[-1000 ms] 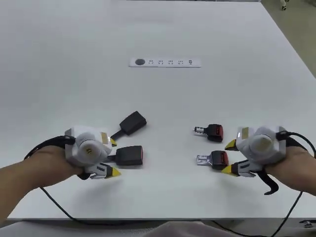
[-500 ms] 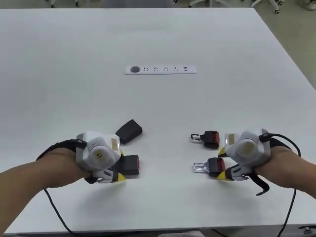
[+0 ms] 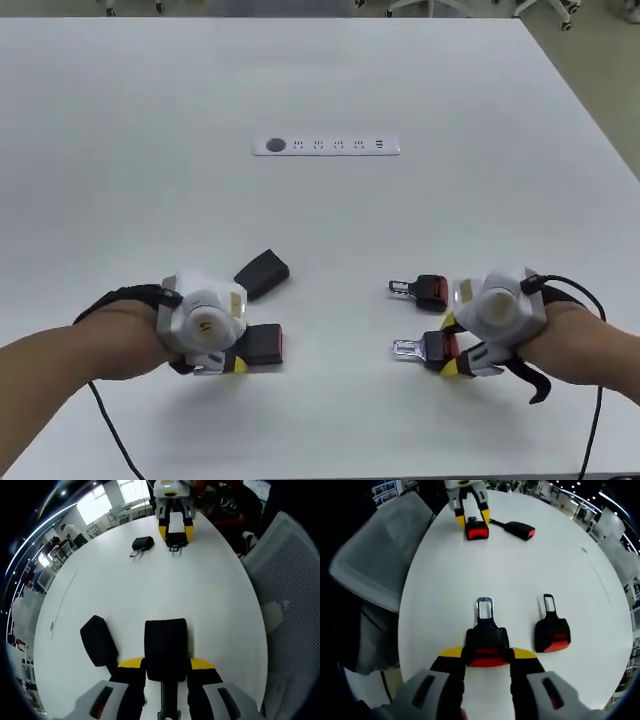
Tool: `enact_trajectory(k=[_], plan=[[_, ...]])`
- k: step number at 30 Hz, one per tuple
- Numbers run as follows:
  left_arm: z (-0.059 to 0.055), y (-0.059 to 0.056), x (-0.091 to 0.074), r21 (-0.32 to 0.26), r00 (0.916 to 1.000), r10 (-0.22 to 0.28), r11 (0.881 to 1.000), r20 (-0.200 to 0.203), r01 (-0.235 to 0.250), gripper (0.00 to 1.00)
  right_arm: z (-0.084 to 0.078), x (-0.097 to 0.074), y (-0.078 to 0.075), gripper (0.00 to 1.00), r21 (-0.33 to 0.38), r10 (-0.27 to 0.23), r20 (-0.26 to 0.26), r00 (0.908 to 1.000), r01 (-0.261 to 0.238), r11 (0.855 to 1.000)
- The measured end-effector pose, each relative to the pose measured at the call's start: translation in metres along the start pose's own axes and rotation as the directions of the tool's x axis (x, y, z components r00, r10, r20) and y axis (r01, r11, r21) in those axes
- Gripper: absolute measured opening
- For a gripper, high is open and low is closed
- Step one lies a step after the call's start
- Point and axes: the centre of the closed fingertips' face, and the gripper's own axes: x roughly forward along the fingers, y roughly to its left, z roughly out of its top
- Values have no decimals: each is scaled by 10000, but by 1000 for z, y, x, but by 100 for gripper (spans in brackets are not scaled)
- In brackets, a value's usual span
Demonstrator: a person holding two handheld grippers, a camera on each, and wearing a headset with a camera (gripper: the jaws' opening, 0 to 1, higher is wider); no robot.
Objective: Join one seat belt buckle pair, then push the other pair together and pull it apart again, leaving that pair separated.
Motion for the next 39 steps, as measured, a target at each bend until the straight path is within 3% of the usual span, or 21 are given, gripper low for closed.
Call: enact_trajectory(k=[12,18,28,39], plan=[[-2,2,1,-191,9994,-339,9992,49,339,33,3,2,1,35,112,175,-18,9998,-175,9998],[-1,1,2,-282,9984,-542,9982,-164,538,33,8,4,1,35,127,145,-127,9998,-144,9998],[-1,0,3,-279,9950,-905,9956,-418,894,33,35,15,-1,35,117,-88,164,9998,86,9999],[-1,-1,3,-118,9936,-915,9958,-665,909,33,70,28,7,35,-9,-224,749,9969,225,9997]])
